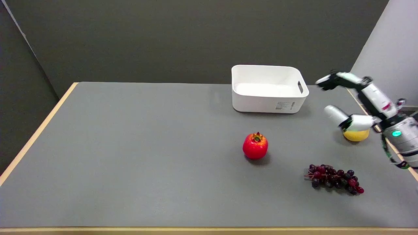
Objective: Pick up the pomegranate.
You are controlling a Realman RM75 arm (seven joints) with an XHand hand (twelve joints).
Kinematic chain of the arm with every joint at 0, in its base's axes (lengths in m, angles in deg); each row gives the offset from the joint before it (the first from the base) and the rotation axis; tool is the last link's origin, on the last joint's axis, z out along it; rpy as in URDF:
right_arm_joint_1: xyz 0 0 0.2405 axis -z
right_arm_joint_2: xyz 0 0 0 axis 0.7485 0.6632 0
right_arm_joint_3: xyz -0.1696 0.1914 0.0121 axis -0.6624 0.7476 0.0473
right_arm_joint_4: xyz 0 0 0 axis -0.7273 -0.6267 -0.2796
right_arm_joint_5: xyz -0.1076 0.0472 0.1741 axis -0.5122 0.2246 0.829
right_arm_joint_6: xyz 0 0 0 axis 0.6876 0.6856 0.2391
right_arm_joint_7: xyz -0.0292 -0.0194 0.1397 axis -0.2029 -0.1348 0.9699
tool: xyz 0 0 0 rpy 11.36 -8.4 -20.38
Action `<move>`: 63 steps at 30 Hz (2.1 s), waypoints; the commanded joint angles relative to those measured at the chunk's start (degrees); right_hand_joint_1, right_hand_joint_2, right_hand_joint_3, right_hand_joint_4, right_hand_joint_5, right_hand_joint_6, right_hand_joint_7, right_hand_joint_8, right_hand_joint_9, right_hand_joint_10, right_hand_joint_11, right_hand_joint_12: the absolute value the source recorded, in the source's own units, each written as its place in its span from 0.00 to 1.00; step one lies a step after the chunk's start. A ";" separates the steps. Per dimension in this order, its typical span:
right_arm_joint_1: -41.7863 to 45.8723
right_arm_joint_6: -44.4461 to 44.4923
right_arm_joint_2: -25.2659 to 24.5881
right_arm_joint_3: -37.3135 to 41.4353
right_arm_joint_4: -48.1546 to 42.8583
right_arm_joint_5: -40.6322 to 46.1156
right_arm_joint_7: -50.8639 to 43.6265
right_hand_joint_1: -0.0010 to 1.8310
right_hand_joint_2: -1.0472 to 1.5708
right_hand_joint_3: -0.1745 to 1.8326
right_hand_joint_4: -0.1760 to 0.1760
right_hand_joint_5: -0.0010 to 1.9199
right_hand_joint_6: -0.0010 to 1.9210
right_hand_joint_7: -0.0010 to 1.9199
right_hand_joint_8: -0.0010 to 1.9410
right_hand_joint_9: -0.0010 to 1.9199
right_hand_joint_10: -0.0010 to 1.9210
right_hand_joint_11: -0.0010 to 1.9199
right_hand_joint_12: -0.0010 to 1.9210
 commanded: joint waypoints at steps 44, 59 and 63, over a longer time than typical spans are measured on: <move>-17.72 -21.17 -7.72 -17.60 -11.26 -36.42 -2.84 0.13 0.58 0.52 0.62 0.04 0.16 0.06 0.13 0.03 0.29 0.02 0.62; -13.56 -17.53 -6.93 -14.24 -9.46 -34.93 -2.84 0.15 0.58 0.53 0.65 0.06 0.19 0.09 0.14 0.04 0.30 0.02 0.63; -13.34 -16.69 -6.93 -14.25 -8.41 -34.93 -2.84 0.15 0.59 0.53 0.67 0.08 0.20 0.11 0.15 0.06 0.32 0.05 0.66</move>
